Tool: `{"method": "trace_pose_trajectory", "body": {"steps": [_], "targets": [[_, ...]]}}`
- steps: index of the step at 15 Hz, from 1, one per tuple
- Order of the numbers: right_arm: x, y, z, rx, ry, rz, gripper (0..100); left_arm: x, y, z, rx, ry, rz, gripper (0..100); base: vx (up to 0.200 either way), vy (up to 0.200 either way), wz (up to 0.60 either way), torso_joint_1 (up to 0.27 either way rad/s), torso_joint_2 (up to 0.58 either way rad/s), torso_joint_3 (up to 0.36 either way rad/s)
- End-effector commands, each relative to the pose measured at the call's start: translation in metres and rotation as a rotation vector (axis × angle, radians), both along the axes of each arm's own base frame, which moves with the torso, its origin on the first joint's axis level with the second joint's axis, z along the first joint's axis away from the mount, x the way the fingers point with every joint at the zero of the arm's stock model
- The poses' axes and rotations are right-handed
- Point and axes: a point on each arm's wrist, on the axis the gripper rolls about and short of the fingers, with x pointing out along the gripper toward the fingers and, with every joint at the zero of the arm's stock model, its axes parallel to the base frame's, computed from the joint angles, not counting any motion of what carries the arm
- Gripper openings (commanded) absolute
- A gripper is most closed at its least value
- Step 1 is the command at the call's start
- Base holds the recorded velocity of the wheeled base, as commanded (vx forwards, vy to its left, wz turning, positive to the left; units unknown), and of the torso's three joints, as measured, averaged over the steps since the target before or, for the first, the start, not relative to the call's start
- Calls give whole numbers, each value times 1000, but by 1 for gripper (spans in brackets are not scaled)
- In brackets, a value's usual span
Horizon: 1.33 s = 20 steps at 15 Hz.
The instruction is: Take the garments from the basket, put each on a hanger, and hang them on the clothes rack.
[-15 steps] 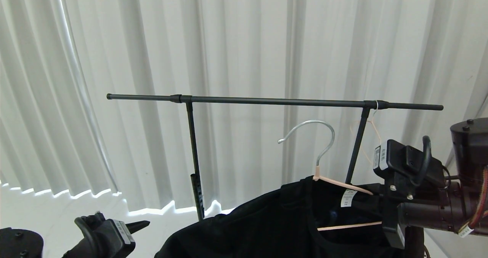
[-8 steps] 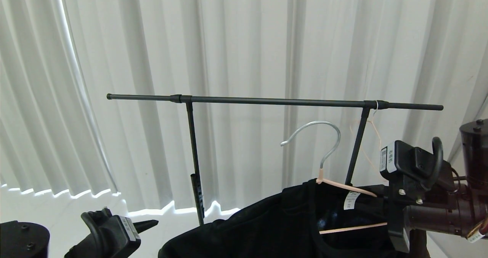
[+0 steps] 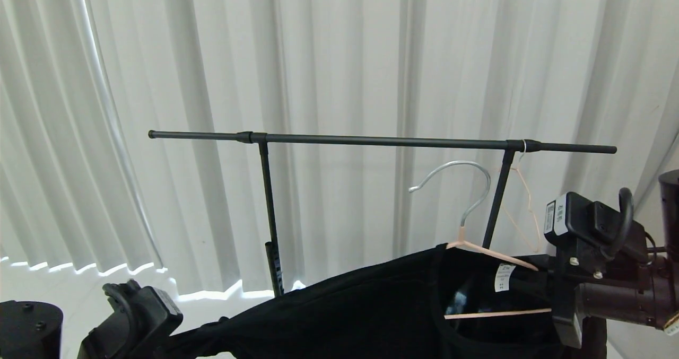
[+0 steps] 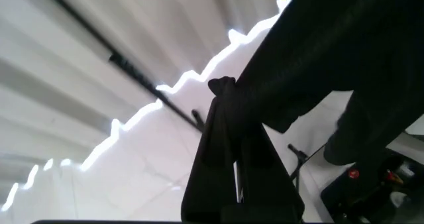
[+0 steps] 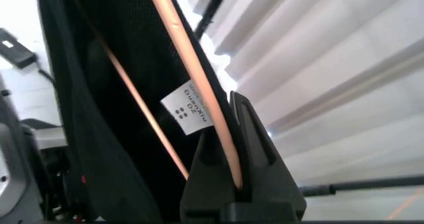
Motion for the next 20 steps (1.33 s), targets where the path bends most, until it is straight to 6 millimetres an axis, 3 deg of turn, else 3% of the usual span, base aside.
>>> {"method": "trace_pose_trajectory", "body": {"steps": [1, 9, 10, 15, 20], "targets": [[4, -7, 1, 3, -3, -38, 0, 3, 11, -2, 4, 4, 89, 0, 0, 0, 0, 0, 0, 0], [11, -16, 0, 2, 3, -103, 0, 2, 17, 0, -1, -15, 131, 0, 0, 0, 0, 0, 0, 0], [11, -16, 0, 2, 3, -103, 0, 3, 16, 2, -3, -22, 131, 100, 0, 0, 0, 0, 0, 0], [18, -26, -1, -11, 3, -181, 0, -2, 17, 8, -91, -34, 150, 100, 0, 0, 0, 0, 0, 0], [26, -47, -11, -122, 45, -410, 0, -2, 9, 46, -414, -65, 148, 100, 0, 0, 0, 0, 0, 0]]}}
